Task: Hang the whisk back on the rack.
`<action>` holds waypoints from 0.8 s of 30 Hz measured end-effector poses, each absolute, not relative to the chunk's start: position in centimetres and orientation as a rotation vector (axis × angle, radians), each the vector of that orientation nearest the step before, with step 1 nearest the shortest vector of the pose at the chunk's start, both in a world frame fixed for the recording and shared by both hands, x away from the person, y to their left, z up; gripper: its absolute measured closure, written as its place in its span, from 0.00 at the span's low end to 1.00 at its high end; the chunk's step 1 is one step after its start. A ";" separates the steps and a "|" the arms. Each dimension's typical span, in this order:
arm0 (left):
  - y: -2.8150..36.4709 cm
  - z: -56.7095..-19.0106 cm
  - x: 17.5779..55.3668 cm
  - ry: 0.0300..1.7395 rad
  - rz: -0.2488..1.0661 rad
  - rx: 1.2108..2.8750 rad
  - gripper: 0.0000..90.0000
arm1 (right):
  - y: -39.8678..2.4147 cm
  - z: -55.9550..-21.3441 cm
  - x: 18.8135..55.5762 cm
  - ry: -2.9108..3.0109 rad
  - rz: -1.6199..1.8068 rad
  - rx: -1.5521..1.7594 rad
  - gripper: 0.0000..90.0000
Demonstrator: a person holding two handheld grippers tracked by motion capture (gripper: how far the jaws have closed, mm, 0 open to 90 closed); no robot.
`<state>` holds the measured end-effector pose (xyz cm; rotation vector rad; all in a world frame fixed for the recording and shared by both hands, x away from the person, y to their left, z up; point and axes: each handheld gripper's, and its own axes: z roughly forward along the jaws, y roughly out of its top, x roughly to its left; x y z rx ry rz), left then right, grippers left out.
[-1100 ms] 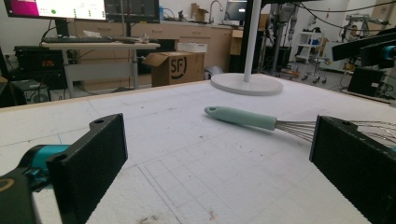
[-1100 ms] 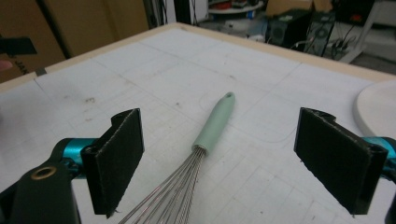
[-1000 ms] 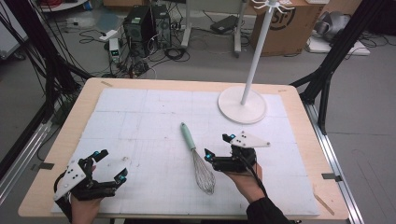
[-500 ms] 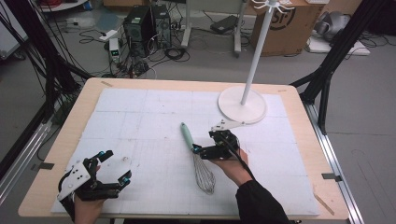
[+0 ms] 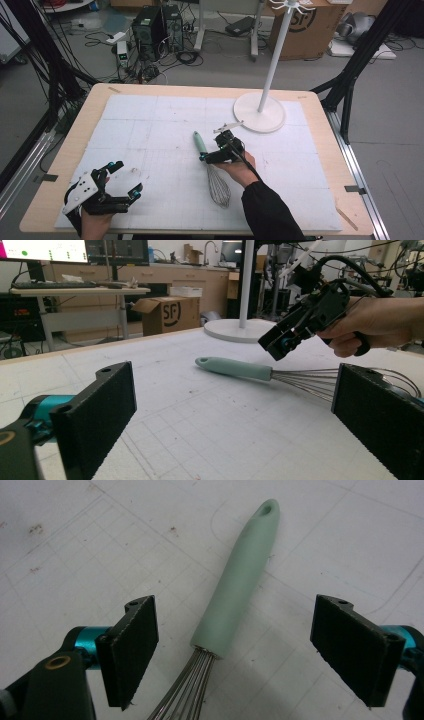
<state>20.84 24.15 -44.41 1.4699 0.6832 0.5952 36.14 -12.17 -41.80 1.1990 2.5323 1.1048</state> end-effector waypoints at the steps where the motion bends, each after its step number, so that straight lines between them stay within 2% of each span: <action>1: 24.2 -44.4 20.8 0.684 0.596 1.470 0.05 | -12.0 -41.9 36.3 2.539 1.096 1.202 0.21; 14: 24.4 -44.4 20.7 0.692 0.599 1.466 0.05 | -10.3 -42.6 37.9 2.668 0.949 1.234 0.25; 24: 24.7 -44.4 20.5 0.696 0.601 1.459 0.05 | -9.3 -43.2 38.7 2.756 0.864 1.278 0.32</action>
